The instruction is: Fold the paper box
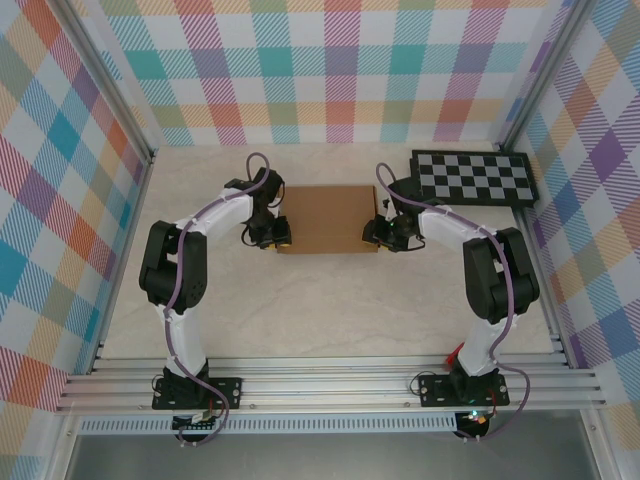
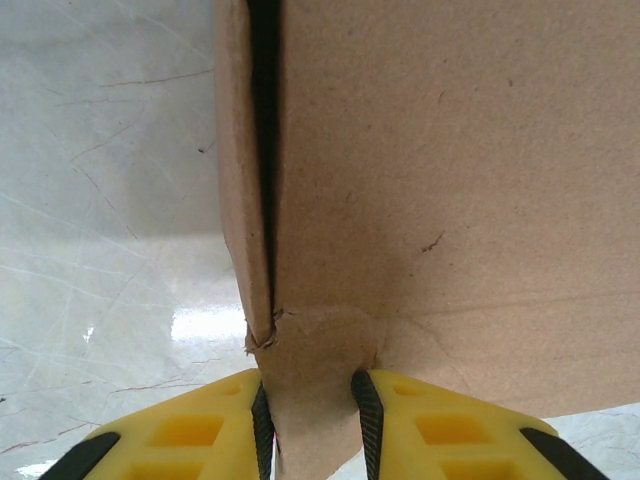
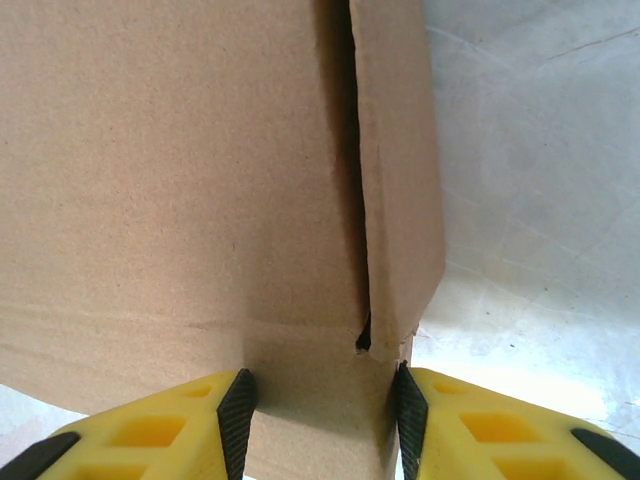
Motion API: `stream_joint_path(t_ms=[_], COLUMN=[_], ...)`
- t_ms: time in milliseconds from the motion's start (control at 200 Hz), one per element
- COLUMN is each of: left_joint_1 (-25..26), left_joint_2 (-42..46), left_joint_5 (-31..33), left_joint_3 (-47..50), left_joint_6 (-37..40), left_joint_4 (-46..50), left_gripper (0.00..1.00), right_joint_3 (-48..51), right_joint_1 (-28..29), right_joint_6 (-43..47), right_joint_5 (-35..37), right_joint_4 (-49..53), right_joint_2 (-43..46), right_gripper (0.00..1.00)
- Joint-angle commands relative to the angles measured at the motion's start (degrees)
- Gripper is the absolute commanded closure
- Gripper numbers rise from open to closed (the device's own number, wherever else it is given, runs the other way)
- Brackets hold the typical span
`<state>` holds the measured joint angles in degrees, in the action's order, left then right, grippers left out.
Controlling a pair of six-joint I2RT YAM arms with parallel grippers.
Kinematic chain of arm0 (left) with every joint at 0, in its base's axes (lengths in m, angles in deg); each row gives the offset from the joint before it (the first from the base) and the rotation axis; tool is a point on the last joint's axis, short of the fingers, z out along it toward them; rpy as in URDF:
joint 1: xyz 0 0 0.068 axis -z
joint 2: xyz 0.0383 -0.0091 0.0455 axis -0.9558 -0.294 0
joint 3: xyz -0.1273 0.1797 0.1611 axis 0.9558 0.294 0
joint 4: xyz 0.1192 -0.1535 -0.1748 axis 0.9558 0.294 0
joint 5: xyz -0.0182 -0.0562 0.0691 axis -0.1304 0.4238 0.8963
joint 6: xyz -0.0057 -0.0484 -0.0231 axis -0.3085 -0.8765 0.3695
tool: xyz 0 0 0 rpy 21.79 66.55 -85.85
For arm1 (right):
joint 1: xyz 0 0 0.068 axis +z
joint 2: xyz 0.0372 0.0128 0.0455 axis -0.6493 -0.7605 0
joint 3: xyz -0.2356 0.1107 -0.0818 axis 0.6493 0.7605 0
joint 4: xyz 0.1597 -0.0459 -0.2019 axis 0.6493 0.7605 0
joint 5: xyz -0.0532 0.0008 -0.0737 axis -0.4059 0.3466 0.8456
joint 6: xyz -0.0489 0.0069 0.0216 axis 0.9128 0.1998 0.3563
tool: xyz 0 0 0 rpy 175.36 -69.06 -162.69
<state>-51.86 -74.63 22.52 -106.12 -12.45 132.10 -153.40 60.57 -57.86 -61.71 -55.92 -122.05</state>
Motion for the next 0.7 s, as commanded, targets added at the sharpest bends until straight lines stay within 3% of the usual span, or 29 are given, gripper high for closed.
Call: stream_joint_path(t_ms=[0, 160, 355, 695], left_joint_1=[1.02, 1.02, 1.02, 1.63], left_joint_2=[-1.73, -0.97, 0.14, -0.56], left_joint_5=[-3.18, -4.38, -6.38, -8.53], left_joint_3=[-1.0, -2.25, -4.67, -7.29], left_joint_6=[0.56, 0.29, -1.46, -2.72], left_joint_4=[1.16, 2.08, 2.93, 4.3], left_gripper=[0.68, 0.67, 0.57, 0.65], right_joint_3=[-1.39, -2.79, -5.14, -8.48], right_joint_1=[0.76, 0.75, 0.8, 0.84], right_joint_6=[0.28, 3.47, 6.3, 6.31], right_joint_5=[-2.34, 0.82, 3.56, 3.39], right_joint_4=[-0.04, 3.0, 5.46, 6.56], right_joint_2=[0.03, 0.34, -0.14, -2.18], right_gripper=[0.57, 0.58, 0.58, 0.59])
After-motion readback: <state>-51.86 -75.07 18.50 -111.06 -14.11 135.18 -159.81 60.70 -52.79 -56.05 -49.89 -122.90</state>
